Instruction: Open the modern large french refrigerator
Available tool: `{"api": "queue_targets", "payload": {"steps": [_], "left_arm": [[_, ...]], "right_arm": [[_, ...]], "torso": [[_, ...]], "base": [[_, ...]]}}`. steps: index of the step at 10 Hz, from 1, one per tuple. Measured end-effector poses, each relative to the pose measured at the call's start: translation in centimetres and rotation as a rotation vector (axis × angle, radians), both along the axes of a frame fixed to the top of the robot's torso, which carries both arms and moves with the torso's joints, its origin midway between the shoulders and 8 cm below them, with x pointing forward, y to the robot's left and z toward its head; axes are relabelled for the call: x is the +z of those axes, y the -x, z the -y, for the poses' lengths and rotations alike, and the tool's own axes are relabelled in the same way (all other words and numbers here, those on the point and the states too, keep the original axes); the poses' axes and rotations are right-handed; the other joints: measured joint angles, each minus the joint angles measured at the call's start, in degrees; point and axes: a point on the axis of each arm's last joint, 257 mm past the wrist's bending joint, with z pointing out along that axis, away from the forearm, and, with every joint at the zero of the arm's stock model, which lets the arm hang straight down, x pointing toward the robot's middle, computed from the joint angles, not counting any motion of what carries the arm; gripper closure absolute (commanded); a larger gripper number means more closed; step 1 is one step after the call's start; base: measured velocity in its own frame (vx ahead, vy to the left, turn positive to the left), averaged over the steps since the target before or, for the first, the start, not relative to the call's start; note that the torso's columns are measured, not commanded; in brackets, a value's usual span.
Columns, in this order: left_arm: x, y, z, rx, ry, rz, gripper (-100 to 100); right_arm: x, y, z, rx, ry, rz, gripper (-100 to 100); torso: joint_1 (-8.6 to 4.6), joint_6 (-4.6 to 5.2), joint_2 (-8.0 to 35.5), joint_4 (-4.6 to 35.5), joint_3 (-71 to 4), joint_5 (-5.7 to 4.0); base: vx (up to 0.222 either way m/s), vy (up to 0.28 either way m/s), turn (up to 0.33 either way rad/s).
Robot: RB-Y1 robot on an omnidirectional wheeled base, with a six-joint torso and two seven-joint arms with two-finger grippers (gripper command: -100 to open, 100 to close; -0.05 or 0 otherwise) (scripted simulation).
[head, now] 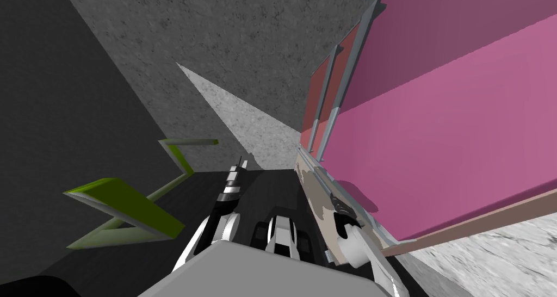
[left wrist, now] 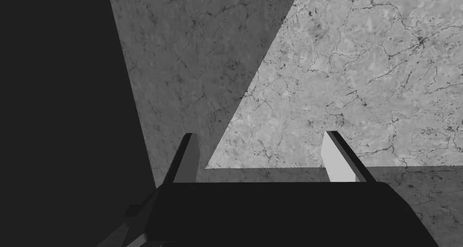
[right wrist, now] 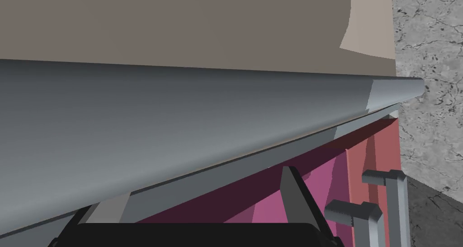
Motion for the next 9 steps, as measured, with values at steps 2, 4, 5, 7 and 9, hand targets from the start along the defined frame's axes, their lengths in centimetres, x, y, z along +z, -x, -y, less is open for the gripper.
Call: {"api": "queue_targets", "payload": {"steps": [2,4,5,7,9], "left_arm": [[0.0,0.0,0.0,0.000,0.000,0.000,0],[0.0,0.0,0.0,0.000,0.000,0.000,0],[0.0,0.0,0.0,0.000,0.000,0.000,0],[0.0,0.0,0.0,0.000,0.000,0.000,0],[0.0,0.0,0.0,0.000,0.000,0.000,0]], "right_arm": [[-0.2,0.7,0.5,-0.017,0.021,-0.019,-100],[-0.8,1.1,1.3,-0.025,0.054,-0.049,-100],[-1.1,1.7,1.8,-0.042,0.086,-0.078,-100],[-1.5,2.2,1.9,-0.059,0.112,-0.098,-100],[-2.2,1.9,2.5,-0.061,0.108,-0.105,-100]], "torso": [[-0.11,0.36,0.21,-0.14,0.07,-0.09],[-0.35,0.07,0.13,-0.10,0.11,-0.26],[-0.32,0.15,0.06,-0.16,0.06,-0.29],[-0.37,0.41,0.09,-0.39,0.07,-0.50],[-0.84,0.36,-0.07,-0.42,0.07,-0.63]], "base": [[0.011,0.004,-0.006],[-0.017,-0.001,0.192],[0.002,-0.005,0.020],[0.010,0.000,-0.019],[-0.005,0.010,0.008]]}}
